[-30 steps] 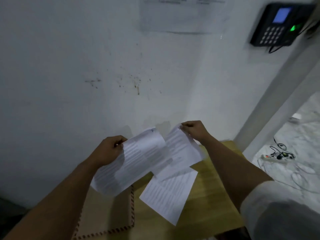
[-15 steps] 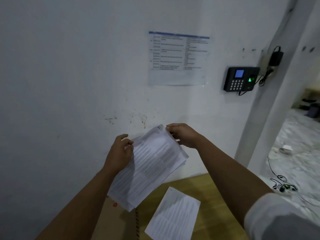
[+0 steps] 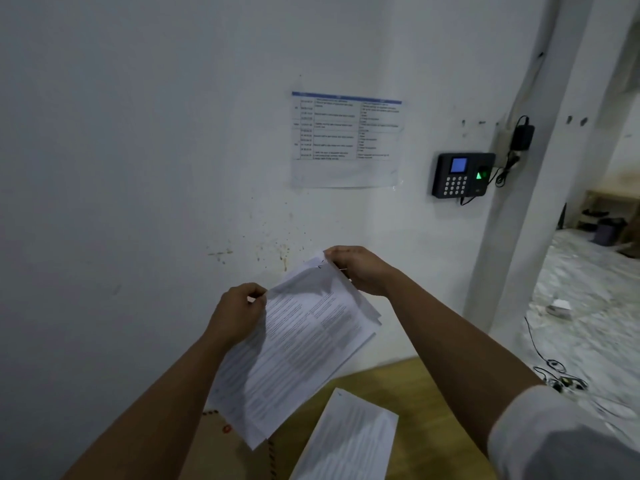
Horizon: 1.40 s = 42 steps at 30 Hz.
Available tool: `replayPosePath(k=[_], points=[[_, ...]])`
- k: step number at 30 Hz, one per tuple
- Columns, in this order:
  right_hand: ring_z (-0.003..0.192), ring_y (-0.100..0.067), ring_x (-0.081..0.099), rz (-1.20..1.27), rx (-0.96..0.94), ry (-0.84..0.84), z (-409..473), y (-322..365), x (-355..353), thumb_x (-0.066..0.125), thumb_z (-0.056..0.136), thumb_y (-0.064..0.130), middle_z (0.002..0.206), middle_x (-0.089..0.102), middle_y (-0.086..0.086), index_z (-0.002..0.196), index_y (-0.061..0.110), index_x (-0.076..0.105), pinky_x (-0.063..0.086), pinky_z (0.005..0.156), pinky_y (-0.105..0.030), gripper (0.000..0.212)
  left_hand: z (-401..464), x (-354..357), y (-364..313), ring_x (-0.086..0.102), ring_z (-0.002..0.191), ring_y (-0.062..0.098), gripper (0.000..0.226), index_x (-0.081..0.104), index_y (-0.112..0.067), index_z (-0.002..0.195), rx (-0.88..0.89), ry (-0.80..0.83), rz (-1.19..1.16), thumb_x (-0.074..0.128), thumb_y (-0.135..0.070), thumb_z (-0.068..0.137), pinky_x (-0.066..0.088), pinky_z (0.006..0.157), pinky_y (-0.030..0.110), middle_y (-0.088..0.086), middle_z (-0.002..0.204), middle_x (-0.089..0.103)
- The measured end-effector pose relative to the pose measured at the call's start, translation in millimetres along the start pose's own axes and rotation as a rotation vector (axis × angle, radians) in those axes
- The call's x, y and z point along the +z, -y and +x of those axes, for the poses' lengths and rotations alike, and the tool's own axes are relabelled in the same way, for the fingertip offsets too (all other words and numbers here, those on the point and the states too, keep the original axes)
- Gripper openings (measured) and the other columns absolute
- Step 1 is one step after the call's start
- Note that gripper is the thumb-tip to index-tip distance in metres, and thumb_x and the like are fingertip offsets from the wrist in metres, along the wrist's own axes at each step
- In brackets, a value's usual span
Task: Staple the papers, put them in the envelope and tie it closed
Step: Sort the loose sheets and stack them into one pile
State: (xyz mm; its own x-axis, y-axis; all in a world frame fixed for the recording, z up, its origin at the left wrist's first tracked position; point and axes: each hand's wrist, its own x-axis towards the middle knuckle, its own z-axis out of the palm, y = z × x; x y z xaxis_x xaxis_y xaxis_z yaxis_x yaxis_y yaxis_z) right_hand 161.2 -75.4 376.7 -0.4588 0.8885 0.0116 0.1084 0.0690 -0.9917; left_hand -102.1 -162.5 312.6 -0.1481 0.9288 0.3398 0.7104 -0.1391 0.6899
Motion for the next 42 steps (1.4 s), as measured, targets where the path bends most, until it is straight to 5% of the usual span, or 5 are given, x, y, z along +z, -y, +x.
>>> replayPosePath(k=[21,28,37,40,42], points=[[0.096,-0.027,0.075,-0.264,-0.102,-0.073,-4.2,-21.3,-25.0,0.081,0.083,0.014,0.107,0.077,-0.006,0.114,0.016,0.074,0.060,0.088,-0.038,0.032,-10.1,20.2,-4.7,0.065,0.073,0.021,0.023,0.067,-0.006,0.092,-0.052,0.128,-0.187,0.058,-0.025,0.103,0.053,0.068,0.034,0.015,0.090,0.072],[0.103,-0.025,0.071,-0.264,-0.014,-0.120,16.5,-70.1,-40.6,0.078,0.083,0.004,0.110,0.076,-0.009,0.120,0.016,0.073,0.057,0.094,-0.035,0.038,-7.4,59.8,23.5,0.062,0.106,0.014,0.060,0.030,-0.037,0.157,0.040,0.183,-0.148,0.052,-0.016,0.106,0.049,0.090,0.029,-0.007,0.124,0.058],[0.079,-0.002,0.069,-0.495,0.280,0.084,63.7,-188.6,-56.6,0.068,0.091,0.010,0.091,0.073,0.012,0.132,0.023,0.063,0.053,0.080,-0.018,0.044,2.9,142.1,90.8,0.046,0.127,0.001,0.065,0.034,-0.028,0.159,-0.081,0.303,-0.036,0.047,0.000,0.102,0.036,0.106,0.018,-0.007,0.153,0.047],[0.059,0.002,0.061,-0.514,0.407,0.060,79.2,-252.0,-64.4,0.070,0.089,0.010,0.068,0.070,0.009,0.129,0.022,0.063,0.045,0.064,-0.013,0.043,-2.6,172.7,125.0,0.059,0.120,0.007,0.066,0.037,-0.032,0.158,-0.200,0.369,-0.046,0.046,0.001,0.101,0.045,0.101,0.022,-0.004,0.145,0.057],[0.076,-0.014,0.066,-0.551,0.501,0.017,88.8,-306.2,-67.7,0.068,0.086,0.004,0.095,0.076,-0.012,0.127,0.012,0.065,0.053,0.074,-0.025,0.042,-12.7,193.4,147.1,0.070,0.087,0.009,0.069,0.033,-0.038,0.156,-0.280,0.398,-0.041,0.047,0.001,0.101,0.055,0.085,0.026,0.004,0.112,0.074]])
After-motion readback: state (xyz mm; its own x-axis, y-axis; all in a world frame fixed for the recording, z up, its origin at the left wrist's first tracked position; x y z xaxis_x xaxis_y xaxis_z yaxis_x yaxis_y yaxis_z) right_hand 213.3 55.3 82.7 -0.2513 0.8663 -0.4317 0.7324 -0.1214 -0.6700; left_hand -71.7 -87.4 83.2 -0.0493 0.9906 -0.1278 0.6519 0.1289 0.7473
